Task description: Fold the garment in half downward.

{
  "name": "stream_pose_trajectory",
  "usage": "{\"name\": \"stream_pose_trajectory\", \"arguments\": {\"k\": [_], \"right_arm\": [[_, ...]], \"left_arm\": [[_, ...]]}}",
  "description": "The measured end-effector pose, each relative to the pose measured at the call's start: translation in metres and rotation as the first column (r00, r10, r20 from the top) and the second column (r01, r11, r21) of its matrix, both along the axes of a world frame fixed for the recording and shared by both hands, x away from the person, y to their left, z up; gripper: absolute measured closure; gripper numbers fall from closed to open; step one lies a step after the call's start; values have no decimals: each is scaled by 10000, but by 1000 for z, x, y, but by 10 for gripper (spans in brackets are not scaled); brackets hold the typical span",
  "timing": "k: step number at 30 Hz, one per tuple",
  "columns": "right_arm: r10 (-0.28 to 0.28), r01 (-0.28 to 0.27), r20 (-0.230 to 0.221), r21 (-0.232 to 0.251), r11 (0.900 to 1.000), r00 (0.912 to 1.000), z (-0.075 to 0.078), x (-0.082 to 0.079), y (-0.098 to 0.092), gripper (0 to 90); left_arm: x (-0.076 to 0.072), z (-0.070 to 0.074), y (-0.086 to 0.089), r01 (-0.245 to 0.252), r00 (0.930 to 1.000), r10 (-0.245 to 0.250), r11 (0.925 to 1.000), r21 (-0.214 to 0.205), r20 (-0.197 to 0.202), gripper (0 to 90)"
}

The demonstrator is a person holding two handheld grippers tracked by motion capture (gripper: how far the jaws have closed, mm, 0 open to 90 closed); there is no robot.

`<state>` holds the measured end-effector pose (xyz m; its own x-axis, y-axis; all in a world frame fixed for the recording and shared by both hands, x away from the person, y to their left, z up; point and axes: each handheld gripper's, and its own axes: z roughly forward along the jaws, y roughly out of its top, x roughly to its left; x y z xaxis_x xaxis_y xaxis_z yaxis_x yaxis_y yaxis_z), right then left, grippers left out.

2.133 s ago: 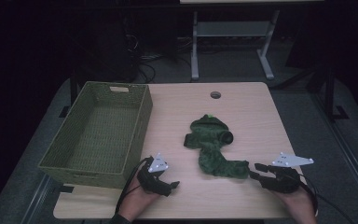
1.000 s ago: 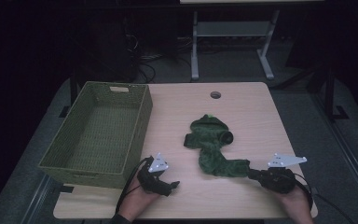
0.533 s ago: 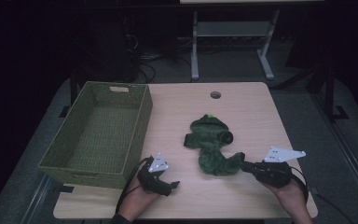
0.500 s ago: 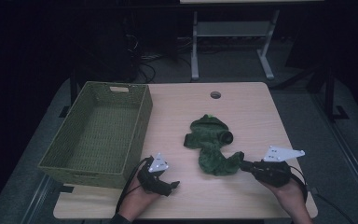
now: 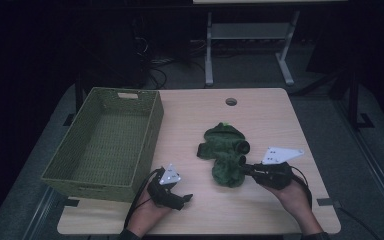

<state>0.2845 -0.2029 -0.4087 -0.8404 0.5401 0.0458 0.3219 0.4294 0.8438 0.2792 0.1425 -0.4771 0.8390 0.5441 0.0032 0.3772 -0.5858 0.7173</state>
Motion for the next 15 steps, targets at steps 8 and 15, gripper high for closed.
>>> {"name": "stream_pose_trajectory", "arguments": {"k": [8,15], "right_arm": [[343,-342,-43,20,9994,9994,-2,20,27,840],[474,-471,-238,119,9988,9986,-10,32,46,764]], "left_arm": [[0,0,0,-5,10000,5,10000,2,-3,129],[0,0,0,2,10000,-2,10000,10,7,128]]}}
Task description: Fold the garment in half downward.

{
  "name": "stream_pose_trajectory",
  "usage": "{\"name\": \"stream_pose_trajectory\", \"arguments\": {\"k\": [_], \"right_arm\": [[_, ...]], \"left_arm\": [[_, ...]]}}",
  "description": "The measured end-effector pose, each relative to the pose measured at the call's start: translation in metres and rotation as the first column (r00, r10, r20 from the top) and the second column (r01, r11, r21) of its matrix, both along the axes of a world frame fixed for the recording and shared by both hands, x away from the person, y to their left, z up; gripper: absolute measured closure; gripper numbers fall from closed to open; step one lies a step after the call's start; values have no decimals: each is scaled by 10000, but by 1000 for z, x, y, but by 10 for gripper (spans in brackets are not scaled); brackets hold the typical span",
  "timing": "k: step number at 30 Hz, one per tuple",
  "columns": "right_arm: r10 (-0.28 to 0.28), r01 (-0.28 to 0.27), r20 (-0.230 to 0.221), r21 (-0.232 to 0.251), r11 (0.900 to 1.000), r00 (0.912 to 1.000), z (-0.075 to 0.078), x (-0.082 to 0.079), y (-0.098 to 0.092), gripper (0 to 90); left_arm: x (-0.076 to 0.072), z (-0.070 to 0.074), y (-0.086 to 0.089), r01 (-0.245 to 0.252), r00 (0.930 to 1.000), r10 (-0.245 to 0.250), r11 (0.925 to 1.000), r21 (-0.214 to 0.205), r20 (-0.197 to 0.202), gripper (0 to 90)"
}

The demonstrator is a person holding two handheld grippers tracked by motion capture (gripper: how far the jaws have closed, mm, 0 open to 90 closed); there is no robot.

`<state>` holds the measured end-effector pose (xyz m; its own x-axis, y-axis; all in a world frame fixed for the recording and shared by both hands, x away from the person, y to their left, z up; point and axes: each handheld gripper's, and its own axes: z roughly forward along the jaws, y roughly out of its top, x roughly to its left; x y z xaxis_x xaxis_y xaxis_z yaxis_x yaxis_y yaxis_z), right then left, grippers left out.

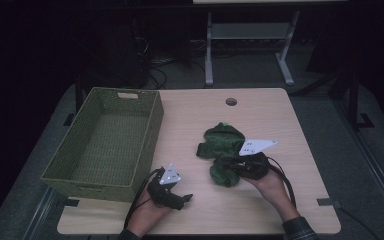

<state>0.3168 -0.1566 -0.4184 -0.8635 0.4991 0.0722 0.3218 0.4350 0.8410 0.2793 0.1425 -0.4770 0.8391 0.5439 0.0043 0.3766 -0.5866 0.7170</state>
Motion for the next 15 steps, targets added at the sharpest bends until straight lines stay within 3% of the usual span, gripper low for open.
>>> {"name": "stream_pose_trajectory", "arguments": {"k": [4,10,15], "right_arm": [[-42,41,57,165,9999,10000,3,0,1,745],[-743,735,150,486,9961,9971,9,0,-13,897],[-1064,1060,53,449,9934,9943,8,2,-23,897]], "left_arm": [[0,0,0,10,10000,-10,10000,12,32,129],[0,0,0,12,10000,-12,10000,15,30,128],[1,0,-1,-25,10000,25,10000,0,9,127]]}}
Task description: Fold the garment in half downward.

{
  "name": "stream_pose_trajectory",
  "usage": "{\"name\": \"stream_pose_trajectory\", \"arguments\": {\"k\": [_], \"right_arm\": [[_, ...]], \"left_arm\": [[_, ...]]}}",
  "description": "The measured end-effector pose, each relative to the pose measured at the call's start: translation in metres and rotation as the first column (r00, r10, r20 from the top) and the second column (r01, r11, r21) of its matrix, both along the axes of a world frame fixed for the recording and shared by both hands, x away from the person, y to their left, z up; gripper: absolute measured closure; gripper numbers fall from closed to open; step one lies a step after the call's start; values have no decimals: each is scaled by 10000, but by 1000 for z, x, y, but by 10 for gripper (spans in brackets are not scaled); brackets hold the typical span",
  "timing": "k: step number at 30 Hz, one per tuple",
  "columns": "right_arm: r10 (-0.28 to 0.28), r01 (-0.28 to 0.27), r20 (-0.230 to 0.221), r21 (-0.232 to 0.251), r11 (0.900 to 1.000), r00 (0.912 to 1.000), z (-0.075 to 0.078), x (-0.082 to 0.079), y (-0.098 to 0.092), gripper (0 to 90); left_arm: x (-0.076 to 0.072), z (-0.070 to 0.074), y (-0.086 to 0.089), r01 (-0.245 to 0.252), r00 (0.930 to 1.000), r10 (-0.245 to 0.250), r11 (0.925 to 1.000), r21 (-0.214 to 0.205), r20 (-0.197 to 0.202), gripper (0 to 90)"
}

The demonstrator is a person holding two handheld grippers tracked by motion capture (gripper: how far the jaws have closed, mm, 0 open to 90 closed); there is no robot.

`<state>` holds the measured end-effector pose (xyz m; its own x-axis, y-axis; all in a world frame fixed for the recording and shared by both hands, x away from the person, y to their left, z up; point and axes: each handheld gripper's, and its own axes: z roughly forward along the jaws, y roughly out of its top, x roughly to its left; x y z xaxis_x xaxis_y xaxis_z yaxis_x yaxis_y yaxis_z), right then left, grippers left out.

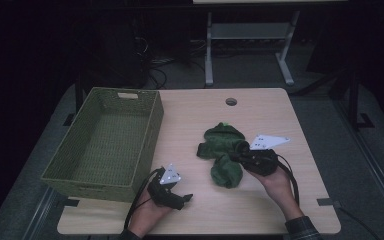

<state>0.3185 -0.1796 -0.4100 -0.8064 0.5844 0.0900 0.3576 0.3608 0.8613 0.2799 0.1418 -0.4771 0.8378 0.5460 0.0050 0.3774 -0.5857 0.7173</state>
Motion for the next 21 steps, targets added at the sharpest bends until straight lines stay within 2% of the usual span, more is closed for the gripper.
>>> {"name": "stream_pose_trajectory", "arguments": {"k": [1,5,8,11,15,19,21], "right_arm": [[-82,81,-21,-17,10000,10000,0,0,-1,894],[-334,334,-24,-44,9994,9994,1,-1,-7,789],[-528,529,24,-157,9985,9986,2,-1,-12,744],[-754,752,-69,-225,9969,9971,3,2,-21,724],[-1015,1010,-216,-231,9946,9946,7,7,-31,689],[-1244,1242,-240,-104,9922,9919,11,11,-40,668],[-1343,1344,-274,17,9909,9906,12,13,-44,660]], "left_arm": [[0,0,0,-20,10000,20,10000,-9,-5,127],[1,0,-3,-199,9998,198,9998,-88,-35,129],[5,4,-7,-230,9987,220,9995,-210,-461,141],[10,12,-10,-169,9992,157,9994,-311,-368,144],[17,21,-14,-96,9987,68,9984,-555,-503,203],[27,31,-21,-117,9990,81,9966,-813,-441,237],[32,35,-24,-130,9991,97,9968,-793,-423,258]]}}
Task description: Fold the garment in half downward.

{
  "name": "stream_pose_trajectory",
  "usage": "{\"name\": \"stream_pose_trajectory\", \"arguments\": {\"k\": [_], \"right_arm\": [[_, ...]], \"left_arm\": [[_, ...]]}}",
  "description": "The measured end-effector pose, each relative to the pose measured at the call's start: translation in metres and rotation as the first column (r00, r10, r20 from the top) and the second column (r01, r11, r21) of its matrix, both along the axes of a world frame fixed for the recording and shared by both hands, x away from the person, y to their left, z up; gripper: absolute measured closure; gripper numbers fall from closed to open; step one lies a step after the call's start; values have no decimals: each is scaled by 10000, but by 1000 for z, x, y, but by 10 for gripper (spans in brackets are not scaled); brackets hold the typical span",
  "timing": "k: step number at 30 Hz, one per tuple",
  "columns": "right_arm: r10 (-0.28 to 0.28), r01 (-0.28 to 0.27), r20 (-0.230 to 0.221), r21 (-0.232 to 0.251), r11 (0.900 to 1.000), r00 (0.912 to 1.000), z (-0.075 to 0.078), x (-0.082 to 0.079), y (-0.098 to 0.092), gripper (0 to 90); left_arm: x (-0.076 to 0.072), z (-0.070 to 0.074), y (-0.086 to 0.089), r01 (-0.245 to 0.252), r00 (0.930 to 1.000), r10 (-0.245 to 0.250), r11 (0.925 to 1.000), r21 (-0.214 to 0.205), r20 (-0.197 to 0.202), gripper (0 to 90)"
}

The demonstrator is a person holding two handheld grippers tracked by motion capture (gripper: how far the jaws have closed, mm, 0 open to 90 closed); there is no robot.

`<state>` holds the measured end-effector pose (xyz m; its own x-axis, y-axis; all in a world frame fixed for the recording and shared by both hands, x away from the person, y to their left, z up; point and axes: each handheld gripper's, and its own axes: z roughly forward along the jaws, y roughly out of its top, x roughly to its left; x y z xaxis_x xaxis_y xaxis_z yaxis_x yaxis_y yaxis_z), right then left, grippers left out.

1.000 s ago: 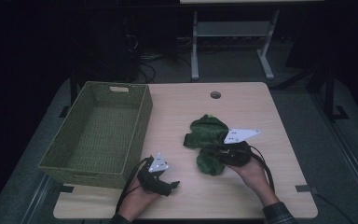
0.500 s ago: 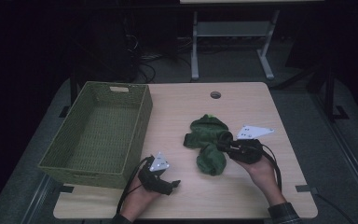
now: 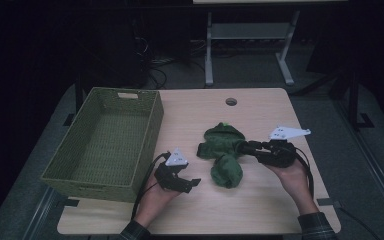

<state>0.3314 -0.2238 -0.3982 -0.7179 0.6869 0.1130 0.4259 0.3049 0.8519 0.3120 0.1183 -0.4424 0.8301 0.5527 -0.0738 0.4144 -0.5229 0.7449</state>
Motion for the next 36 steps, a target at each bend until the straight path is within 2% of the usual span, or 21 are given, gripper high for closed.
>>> {"name": "stream_pose_trajectory", "arguments": {"k": [5,8,11,17,19,20,22,26,27,29,31,36], "right_arm": [[-182,181,-79,-118,9998,9998,1,9,-4,656],[-301,300,-106,-115,9995,9995,3,16,-4,651],[-408,405,-148,-223,9989,9991,5,25,-5,649],[-606,600,-260,-240,9979,9978,9,42,-5,643],[-692,688,-168,-229,9974,9975,8,47,-5,643],[-766,756,-306,-313,9966,9966,8,51,-4,643],[-878,865,-343,-371,9956,9955,6,58,-4,639],[-1031,1012,-369,-499,9936,9940,-1,71,-1,641],[-1040,1018,-461,-483,9936,9935,-3,75,-1,639],[-1137,1094,-660,-643,9919,9913,-7,81,0,637],[-1173,1125,-840,-598,9919,9895,-11,87,1,635],[-1183,1071,-1177,-975,9895,9860,-25,101,7,629]], "left_arm": [[18,10,-6,-55,10000,55,9999,-120,57,325],[29,16,-12,74,9999,-75,10000,39,140,384],[40,22,-18,121,9996,-121,9999,-37,242,433],[66,36,-26,75,9993,-69,9998,-177,358,472],[76,39,-28,22,9992,-14,9998,-201,403,484],[80,40,-29,0,9991,11,9997,-256,432,490],[89,40,-30,-105,9989,122,9993,-371,447,501],[110,36,-33,-278,9991,287,9992,-286,314,510],[114,36,-33,-305,9991,312,9993,-223,285,510],[123,32,-34,-442,9989,448,9984,-356,170,511],[131,27,-34,-452,9989,454,9986,-261,89,512],[146,13,-38,-529,9985,527,9985,-149,-119,496]]}}
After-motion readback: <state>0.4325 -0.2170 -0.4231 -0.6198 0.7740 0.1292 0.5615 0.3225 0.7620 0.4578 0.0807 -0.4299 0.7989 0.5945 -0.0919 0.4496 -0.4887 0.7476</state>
